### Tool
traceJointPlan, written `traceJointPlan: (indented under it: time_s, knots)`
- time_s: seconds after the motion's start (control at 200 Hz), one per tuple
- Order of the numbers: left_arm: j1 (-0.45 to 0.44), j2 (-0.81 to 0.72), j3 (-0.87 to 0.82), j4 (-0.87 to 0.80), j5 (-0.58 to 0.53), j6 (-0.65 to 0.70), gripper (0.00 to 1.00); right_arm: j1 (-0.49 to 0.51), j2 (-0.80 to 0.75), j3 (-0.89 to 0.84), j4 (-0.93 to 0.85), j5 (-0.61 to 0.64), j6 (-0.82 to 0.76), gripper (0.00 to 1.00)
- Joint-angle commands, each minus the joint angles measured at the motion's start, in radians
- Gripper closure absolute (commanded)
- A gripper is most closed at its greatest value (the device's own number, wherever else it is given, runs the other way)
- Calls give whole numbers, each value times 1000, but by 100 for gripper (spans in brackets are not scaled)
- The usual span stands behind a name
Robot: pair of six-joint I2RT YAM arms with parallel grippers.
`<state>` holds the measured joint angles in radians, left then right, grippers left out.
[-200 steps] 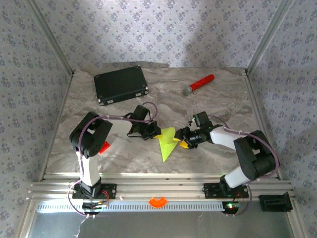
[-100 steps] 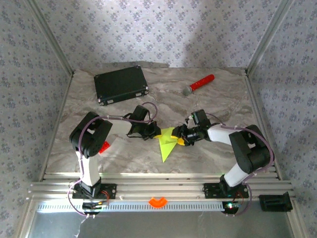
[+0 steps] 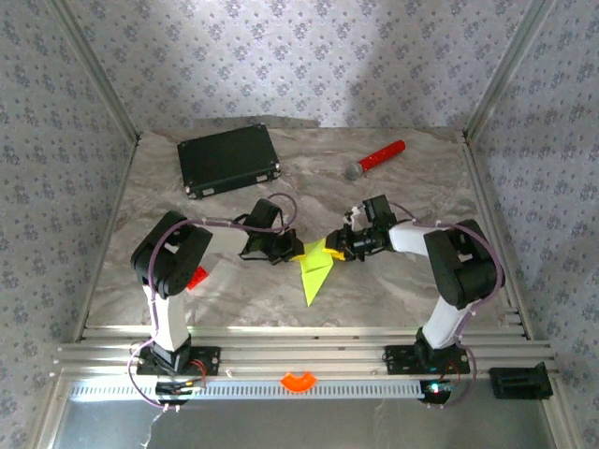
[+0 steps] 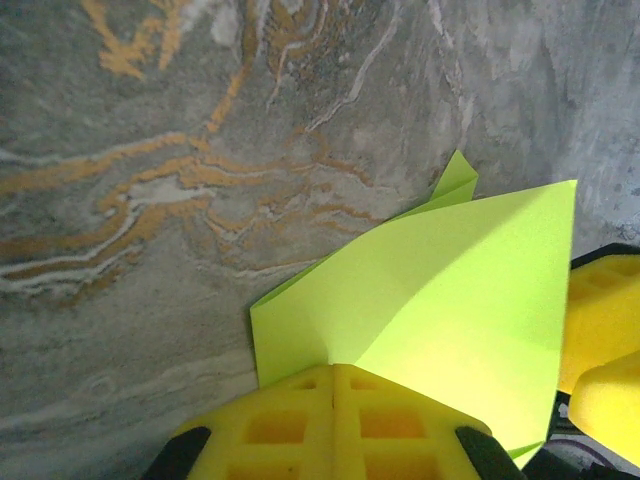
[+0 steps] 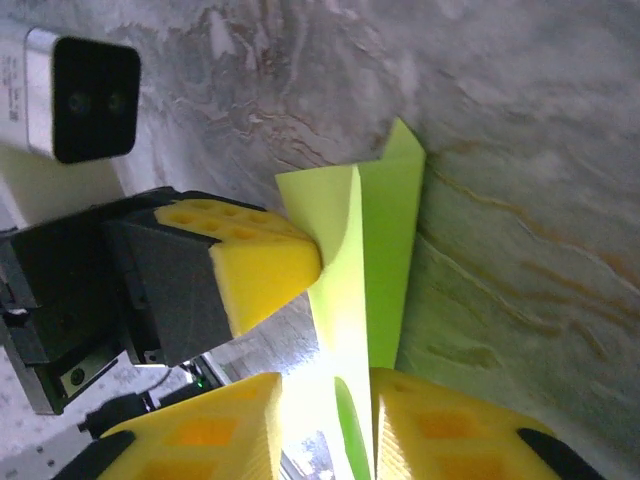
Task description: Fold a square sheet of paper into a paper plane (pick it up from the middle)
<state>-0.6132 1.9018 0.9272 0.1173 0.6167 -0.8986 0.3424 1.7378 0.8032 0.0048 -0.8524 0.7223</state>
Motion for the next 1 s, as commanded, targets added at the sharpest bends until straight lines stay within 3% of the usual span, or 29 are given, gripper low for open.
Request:
traceJointPlan:
  time_s: [0.0,0.365,0.655,0.805,0.899,0.994]
  knots:
    - [-4,16,-27,-44,1,18,96,-11,48,60,-87,-72,-85,75]
    - [-5,10,-28,-38,5,16,96,-26,121,159,-272,-90,-243,90]
    - [-4,-9,-15,-37,14,17,96,-22,128,164,-285,-108,-254,87]
    - [-4,-15,-13,-22,22,13,95,-15,130,164,-289,-99,-252,95]
    - [-4,-47,-19,-13,14,12,91,-20,105,144,-268,-67,-224,100]
    - [-3,-105,-21,-41,-31,26,78,-30,59,92,-188,-36,-132,100]
